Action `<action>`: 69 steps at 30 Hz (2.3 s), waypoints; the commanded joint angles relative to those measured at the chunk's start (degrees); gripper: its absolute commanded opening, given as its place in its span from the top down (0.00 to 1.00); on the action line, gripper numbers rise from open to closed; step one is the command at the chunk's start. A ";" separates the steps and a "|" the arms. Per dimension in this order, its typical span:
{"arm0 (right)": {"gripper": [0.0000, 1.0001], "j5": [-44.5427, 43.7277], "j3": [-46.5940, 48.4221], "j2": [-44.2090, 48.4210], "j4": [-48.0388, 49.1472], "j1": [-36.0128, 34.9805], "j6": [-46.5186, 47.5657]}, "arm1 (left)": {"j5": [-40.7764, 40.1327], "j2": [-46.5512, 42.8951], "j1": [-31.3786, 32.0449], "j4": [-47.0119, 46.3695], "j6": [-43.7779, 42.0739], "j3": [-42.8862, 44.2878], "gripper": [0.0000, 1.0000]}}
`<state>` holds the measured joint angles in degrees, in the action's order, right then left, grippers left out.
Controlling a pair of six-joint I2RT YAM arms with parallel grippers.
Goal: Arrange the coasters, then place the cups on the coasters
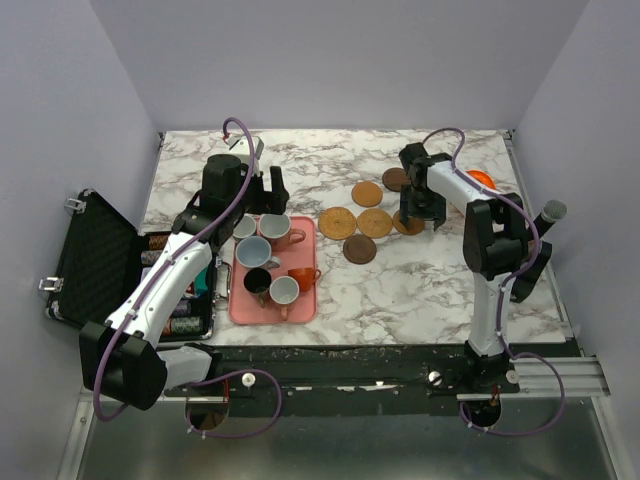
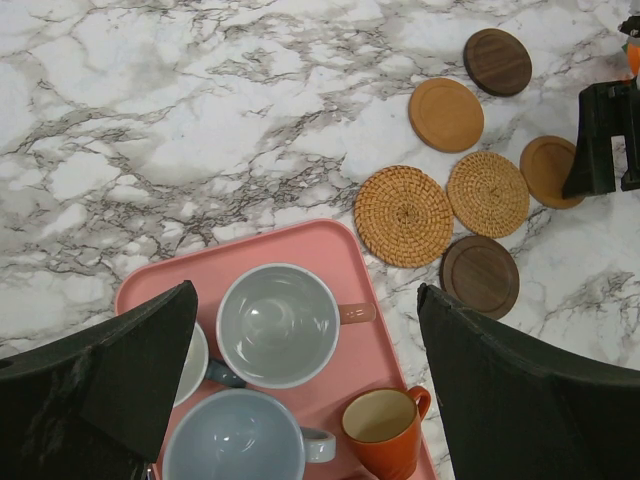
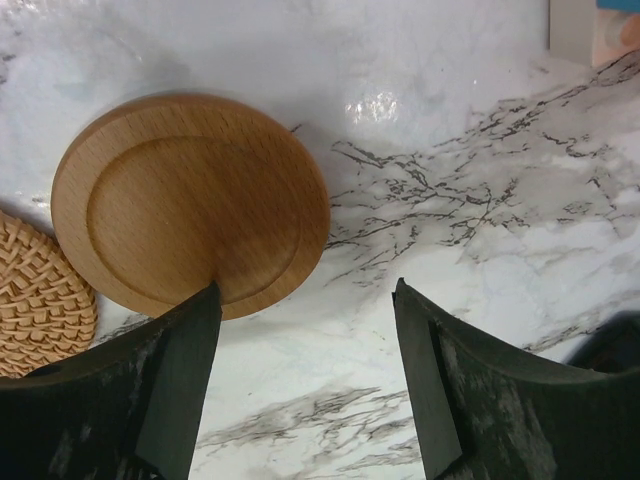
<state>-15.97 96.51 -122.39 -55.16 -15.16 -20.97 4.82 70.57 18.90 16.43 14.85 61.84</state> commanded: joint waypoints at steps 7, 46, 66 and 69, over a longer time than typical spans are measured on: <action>0.22 -0.12 -4.84 0.57 -1.62 -1.01 0.05 | 1.42 -1.13 0.62 0.01 0.62 -0.32 0.01; 0.51 23.25 17.91 -7.85 19.38 3.91 1.38 | -0.78 -0.69 0.70 0.01 -0.26 -0.58 0.01; 0.39 23.09 19.25 -14.29 11.92 7.07 -9.44 | -0.43 -0.25 0.70 0.19 -0.17 -0.41 0.01; 0.38 22.90 16.62 -12.44 12.00 7.51 -9.70 | -0.16 -0.25 0.70 0.19 -0.09 -0.41 0.01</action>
<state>8.51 117.27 -136.99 -38.89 -8.62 -28.77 4.97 70.57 19.27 16.43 14.83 61.80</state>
